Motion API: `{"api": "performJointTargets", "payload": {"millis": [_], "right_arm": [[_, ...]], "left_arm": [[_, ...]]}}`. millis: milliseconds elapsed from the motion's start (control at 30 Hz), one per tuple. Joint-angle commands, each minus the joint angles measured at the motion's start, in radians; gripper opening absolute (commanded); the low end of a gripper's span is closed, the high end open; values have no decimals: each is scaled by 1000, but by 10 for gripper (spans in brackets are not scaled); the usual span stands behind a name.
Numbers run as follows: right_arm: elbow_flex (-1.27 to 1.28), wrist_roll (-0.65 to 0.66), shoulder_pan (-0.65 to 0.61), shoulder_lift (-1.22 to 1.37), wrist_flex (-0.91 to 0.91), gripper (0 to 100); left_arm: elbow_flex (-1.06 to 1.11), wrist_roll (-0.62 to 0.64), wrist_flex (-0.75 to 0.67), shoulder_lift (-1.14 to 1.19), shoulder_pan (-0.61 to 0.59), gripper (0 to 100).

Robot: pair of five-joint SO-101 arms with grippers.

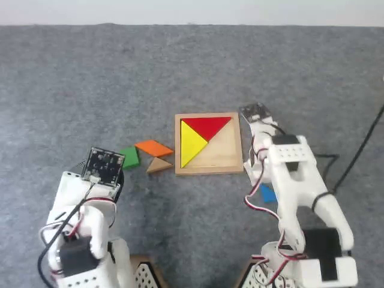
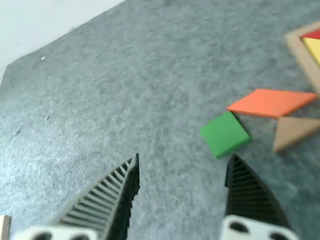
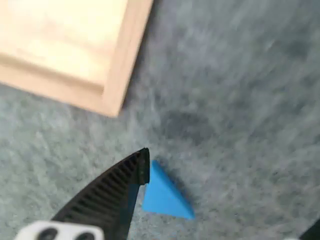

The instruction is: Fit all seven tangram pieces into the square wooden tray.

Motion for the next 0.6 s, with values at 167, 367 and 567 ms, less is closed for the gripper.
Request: {"api": "performJointTargets", "payload": {"millis": [167, 367, 567], "right_arm": [[95, -6, 125, -114, -87, 507], [180, -6, 162, -234, -113, 507], [285, -12, 168, -337, -145, 507]], "left_arm": [[-588, -35, 153, 775, 28, 276], [-796, -89, 164, 1122, 29, 276], [-782, -175, 130, 1326, 94, 276]]}}
